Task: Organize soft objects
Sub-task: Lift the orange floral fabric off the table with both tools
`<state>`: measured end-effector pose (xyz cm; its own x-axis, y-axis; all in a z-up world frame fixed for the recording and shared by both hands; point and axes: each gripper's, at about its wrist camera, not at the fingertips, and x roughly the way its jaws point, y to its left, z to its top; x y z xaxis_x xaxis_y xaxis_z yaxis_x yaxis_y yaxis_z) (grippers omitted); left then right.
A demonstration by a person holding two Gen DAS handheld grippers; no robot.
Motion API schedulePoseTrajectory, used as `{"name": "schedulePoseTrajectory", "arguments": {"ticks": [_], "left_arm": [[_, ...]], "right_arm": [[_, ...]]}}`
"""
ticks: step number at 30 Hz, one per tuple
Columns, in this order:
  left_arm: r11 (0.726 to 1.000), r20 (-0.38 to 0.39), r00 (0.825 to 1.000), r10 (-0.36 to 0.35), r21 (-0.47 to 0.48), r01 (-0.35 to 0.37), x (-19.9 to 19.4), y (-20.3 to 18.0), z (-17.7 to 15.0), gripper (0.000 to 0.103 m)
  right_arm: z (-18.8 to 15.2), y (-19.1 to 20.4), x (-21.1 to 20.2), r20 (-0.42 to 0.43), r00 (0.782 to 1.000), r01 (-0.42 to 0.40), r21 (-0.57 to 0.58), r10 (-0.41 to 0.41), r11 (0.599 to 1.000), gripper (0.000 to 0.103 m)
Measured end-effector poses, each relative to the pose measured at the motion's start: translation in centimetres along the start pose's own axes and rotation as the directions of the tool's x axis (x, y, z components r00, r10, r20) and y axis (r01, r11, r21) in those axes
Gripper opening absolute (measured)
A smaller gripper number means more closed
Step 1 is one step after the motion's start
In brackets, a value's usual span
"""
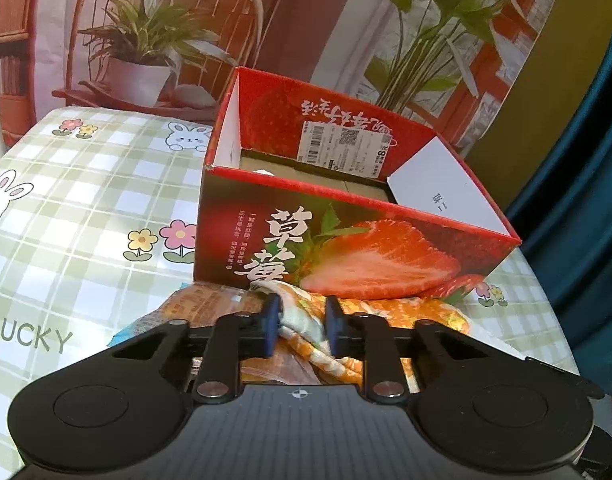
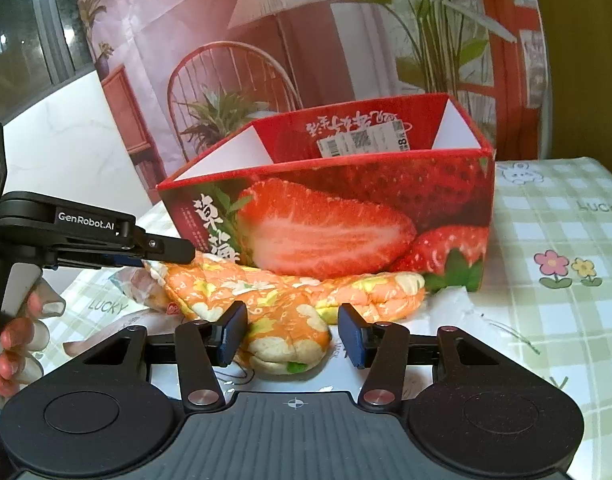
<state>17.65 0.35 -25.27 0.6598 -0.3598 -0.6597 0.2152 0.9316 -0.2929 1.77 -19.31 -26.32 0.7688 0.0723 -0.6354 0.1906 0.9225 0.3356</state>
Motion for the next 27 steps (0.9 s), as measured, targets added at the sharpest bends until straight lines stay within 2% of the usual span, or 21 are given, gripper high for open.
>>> {"name": "schedulePoseTrajectory", "arguments": {"ticks": [8,13,20,27], "left_arm": [[0.998,0.067,0.997,-0.038,0.049,0.035,-2.3,-1.1,0.0,0.016],[0.996,0.095,0.993,-0.07,0.065,0.064,-4.6,-1.7,-0.6,0.016],[0.995,0.053,0.995,-0.088,0.048,0.085,-6.6,-0.9,-3.9,0.016],[0.997,-0.006,0.997,-0.082,-0.012,0.082,-6.1,1.1,-6.4,0.016]], "right_arm": [[0.1,-0.2,-0.6,0.01,1.0,-0.02,0.017,0.02,1.0,0.032],[0.5,-0.1,-1.4,0.021,0.999,-0.037,0.008,0.036,0.999,0.03],[0.0,0.7,-2.8,-0.017,0.998,-0.065,-0.018,0.064,0.998,0.03],[-0.8,0.8,-3.7,-0.052,0.997,-0.063,-0.014,0.062,0.998,0.032]]}}
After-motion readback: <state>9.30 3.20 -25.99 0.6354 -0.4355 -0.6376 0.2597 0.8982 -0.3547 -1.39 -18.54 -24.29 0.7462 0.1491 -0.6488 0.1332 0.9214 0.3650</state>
